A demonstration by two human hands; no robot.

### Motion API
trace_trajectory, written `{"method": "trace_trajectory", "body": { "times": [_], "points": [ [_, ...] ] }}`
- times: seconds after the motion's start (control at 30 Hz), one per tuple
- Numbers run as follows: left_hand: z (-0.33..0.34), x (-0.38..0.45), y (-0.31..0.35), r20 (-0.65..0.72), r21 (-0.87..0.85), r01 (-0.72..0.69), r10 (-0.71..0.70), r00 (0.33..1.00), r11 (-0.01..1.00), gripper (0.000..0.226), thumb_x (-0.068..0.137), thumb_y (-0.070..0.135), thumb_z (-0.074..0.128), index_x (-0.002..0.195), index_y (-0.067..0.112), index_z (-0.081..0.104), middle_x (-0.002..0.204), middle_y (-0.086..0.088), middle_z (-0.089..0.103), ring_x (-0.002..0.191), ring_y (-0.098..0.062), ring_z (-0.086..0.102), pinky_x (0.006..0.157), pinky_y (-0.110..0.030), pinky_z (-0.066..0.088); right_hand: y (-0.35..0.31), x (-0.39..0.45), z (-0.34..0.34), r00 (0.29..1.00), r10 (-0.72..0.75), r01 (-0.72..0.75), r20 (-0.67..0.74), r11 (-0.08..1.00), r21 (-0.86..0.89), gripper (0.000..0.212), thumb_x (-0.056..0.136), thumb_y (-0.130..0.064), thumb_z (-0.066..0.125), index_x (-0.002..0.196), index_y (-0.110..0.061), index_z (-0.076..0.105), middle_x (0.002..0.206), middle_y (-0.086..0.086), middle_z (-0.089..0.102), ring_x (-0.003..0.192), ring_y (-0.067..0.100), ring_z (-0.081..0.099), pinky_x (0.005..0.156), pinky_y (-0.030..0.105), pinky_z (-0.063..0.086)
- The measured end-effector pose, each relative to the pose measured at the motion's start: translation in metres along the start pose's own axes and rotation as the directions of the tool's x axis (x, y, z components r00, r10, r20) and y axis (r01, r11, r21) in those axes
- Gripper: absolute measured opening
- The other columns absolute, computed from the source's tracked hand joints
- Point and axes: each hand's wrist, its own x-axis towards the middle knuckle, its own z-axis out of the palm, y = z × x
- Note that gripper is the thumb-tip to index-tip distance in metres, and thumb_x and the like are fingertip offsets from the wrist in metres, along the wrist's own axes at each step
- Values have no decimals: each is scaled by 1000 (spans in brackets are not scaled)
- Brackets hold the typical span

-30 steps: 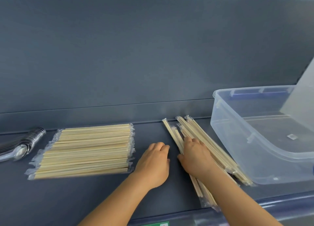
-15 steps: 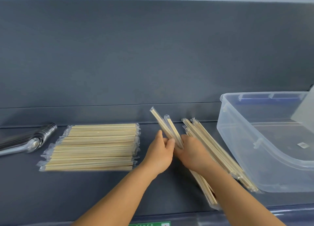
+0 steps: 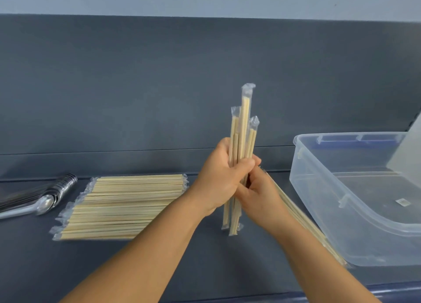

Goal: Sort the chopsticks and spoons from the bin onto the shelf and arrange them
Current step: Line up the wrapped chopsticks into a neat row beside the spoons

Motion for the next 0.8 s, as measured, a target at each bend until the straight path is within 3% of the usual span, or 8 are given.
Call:
{"method": "trace_trajectory", "body": {
  "times": [0.07,0.17,0.27,0.37,0.47,0.6,0.7,0.8],
  "points": [
    [-2,-2,-3,18,11,2,-3,1000,1000,16,90,7,59,101,18,56,101,-6,70,97,-18,65,87,-27,53,5,-3,3,999,34,-35,23,999,31,24,88,-8,60,108,-21,59,81,-16,66,80,-7,61,68,10,46],
    [-6,-5,-5,36,50,-18,16,999,999,16,89,9,61,105,9,59,104,-11,67,98,-18,62,81,-15,49,7,-7,9,995,87,-91,52,994,68,25,88,-3,58,92,-27,56,64,-25,63,65,-11,58,59,7,42],
    [-9,-7,-7,60,88,-34,29,998,996,19,90,17,61,107,9,59,98,-3,67,91,-11,63,77,-13,47,12,-9,11,991,127,-131,51,989,66,20,89,-5,59,77,-21,55,52,-17,54,52,-5,47,51,10,37],
    [-10,-9,-8,86,75,-33,26,996,997,9,97,11,48,101,17,53,82,5,64,76,-3,63,75,-18,50,13,-10,13,988,126,-134,95,987,84,8,92,-9,57,87,-15,57,58,-15,54,56,-2,47,54,14,39],
    [-12,-8,-7,-22,46,-19,20,1000,999,8,99,10,42,98,12,50,79,1,58,62,3,56,60,-11,47,9,-13,17,990,99,-112,100,985,130,28,94,-4,51,77,-26,51,50,-19,52,49,-4,45,52,9,36],
    [-28,-8,-10,-172,16,84,-80,982,996,13,100,18,42,106,8,47,84,-3,62,61,-3,61,42,-13,41,8,-16,31,992,64,-66,105,998,17,24,97,-7,47,80,-19,58,62,-16,59,57,-3,51,58,8,39],
    [-51,-15,-20,-299,107,134,-97,949,985,20,94,22,54,110,14,44,97,-2,63,83,-8,66,62,-25,53,12,-12,45,992,71,-60,105,993,-105,25,97,-8,45,85,-25,57,68,-15,61,63,-1,54,64,14,42],
    [-84,-27,-31,-403,320,144,-3,915,936,72,83,21,68,140,21,24,130,-2,45,112,-11,53,96,-30,46,13,-6,59,983,117,-66,140,944,-323,21,98,-15,43,86,-27,55,68,-13,58,62,2,53,61,12,42]
  ]
}}
